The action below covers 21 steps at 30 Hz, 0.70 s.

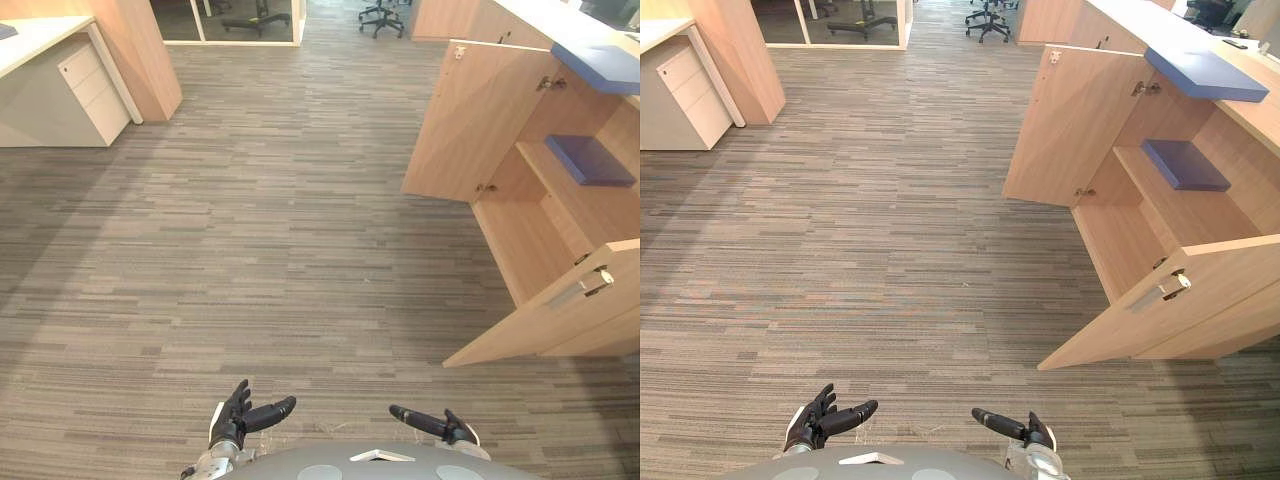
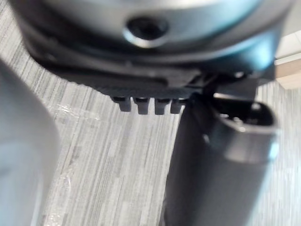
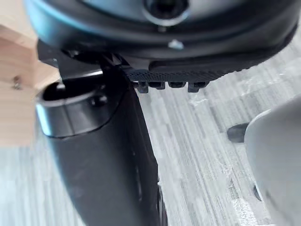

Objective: Walk over to the cabinet, pick up the folder, carry it to the office cabinet, place the folder inside the office cabinet, then close the office cabinet door

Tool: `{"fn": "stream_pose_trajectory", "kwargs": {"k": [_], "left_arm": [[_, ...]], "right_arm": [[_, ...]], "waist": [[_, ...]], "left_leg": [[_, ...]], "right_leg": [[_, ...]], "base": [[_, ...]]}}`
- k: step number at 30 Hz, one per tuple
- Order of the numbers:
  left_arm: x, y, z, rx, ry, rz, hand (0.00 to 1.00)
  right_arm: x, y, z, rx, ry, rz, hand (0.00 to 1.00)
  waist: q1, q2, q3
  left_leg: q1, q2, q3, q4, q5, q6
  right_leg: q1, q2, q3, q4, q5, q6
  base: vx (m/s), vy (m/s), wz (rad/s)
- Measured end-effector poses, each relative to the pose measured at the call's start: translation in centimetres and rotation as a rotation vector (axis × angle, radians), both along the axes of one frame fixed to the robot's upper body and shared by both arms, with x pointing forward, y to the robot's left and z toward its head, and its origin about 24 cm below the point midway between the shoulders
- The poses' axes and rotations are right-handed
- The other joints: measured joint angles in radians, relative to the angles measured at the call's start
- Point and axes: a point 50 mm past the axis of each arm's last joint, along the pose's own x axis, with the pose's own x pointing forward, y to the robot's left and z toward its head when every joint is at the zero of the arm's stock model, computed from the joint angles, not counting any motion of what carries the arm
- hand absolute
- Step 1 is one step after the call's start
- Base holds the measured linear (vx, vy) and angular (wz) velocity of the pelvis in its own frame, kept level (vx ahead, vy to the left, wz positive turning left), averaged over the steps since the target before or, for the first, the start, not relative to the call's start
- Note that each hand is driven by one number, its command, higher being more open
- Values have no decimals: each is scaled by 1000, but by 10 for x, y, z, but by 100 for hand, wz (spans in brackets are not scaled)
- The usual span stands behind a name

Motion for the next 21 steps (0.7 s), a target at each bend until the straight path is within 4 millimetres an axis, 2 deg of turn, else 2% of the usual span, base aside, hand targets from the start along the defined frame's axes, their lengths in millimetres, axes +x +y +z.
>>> {"fn": "stream_pose_trajectory", "kwargs": {"k": [5,6,7,8,9,10,12,15,17,18,19,21], "left_arm": [[-1,3,8,14,-37,14,100],[-1,3,8,15,-39,15,100],[-1,2,8,15,-39,15,100],[-1,2,8,15,-38,16,100],[-1,1,8,16,-36,17,100],[-2,1,8,19,-34,18,100],[-1,1,8,22,-35,21,100],[7,2,10,32,-57,26,100],[15,2,11,47,-72,50,100],[17,5,12,58,-74,99,100],[24,11,15,66,-95,161,100],[26,14,19,71,-120,215,100]], "right_arm": [[-1,32,15,35,-85,127,100],[-1,33,16,39,-89,131,100],[-2,34,17,41,-95,131,100],[-2,34,17,40,-97,131,100],[-3,33,18,39,-100,128,100],[-4,33,19,38,-102,126,100],[-4,33,19,37,-102,127,100],[-1,33,19,32,-109,126,100],[4,32,22,24,-125,124,100],[8,34,24,25,-143,126,100],[11,37,26,36,-157,117,100],[13,39,29,36,-174,120,100]], "waist": [[9,-29,-3],[10,-33,-5],[10,-22,1],[10,-22,0],[9,-26,-4],[8,-17,-4],[7,-22,-11],[8,-24,-10],[7,-16,9],[9,-14,36],[6,-21,64],[11,-13,78]], "left_leg": [[-33,16,30,48,-33,-25],[-36,18,33,57,-41,-31],[-43,22,43,77,-61,-33],[-47,26,52,87,-72,-33],[-54,38,87,110,-91,-30],[-60,48,113,122,-100,-34],[-71,51,114,134,-110,-36],[-122,66,115,213,-160,-49],[-160,93,119,340,-221,-47],[-178,119,142,447,-251,-54],[-275,173,166,721,-260,-54],[-384,246,161,976,-213,-45]], "right_leg": [[-15,2,-18,6,-2,-2],[-16,2,-19,7,-2,-2],[-16,3,-22,13,-7,-8],[-16,3,-24,18,-10,-13],[-16,3,-30,23,-15,-19],[-17,2,-37,26,-20,-21],[-27,2,-42,35,-31,-21],[-75,2,-52,111,-83,-22],[-104,9,-57,202,-146,-25],[-106,9,-66,254,-189,-33],[-101,13,-63,307,-232,-43],[-75,40,-46,317,-261,-68]], "base": [[-21,-44,-10],[-6,-37,-9],[0,-25,-7],[14,-30,-8],[36,-32,-3],[48,-33,4],[69,-22,8],[101,-21,5],[109,-35,0],[108,-84,2],[109,-97,-4],[154,-42,-19]]}}
